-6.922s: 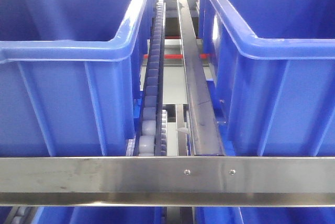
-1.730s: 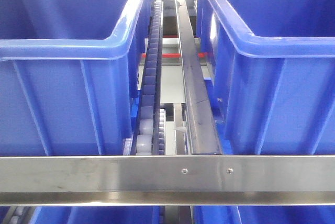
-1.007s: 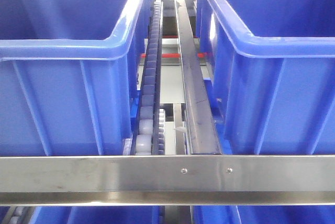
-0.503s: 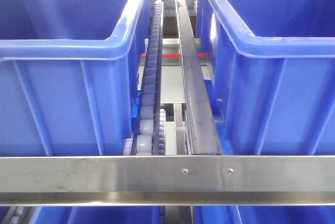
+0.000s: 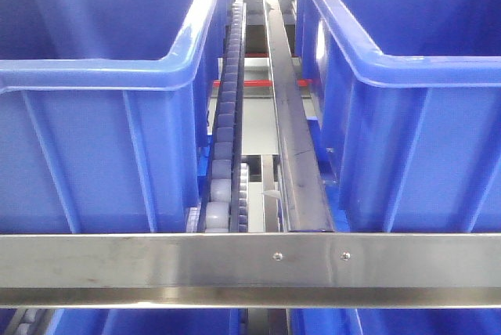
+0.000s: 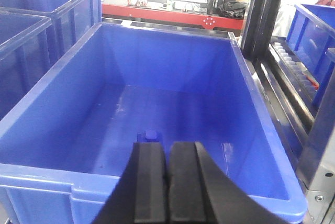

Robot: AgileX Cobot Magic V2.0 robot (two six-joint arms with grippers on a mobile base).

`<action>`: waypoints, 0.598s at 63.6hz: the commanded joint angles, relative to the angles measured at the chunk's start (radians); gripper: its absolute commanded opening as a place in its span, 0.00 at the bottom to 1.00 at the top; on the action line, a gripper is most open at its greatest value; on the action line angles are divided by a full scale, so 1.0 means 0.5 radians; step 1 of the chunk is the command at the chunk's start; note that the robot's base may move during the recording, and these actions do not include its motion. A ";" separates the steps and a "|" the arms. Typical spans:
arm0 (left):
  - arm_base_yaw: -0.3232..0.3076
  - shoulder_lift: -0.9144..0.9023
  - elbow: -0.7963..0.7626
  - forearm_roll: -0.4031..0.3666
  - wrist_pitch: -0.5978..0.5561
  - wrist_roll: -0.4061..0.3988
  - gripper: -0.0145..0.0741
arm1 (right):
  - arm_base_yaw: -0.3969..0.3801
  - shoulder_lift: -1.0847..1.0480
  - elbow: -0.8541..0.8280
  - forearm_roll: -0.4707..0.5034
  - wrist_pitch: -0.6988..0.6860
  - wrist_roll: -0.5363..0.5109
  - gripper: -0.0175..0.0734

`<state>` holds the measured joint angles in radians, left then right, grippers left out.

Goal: Pick and sort blue part to right shelf

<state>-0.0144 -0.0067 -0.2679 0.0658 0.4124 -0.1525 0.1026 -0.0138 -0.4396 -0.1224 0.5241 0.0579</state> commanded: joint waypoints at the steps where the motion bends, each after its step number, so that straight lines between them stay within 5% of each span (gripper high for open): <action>1: 0.006 -0.041 0.114 -0.038 -0.408 0.002 0.30 | -0.009 0.000 -0.043 -0.013 -0.192 -0.021 0.23; 18: 0.006 -0.041 0.594 -0.132 -0.884 0.002 0.30 | -0.009 0.000 -0.043 -0.013 -0.193 -0.021 0.23; 38: 0.006 -0.041 0.596 -0.180 -0.814 0.002 0.30 | -0.009 0.000 -0.043 -0.013 -0.191 -0.021 0.23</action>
<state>-0.0131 -0.0067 0.0061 -0.0128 0.0996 -0.1508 0.1026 -0.0138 -0.4396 -0.1224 0.5241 0.0579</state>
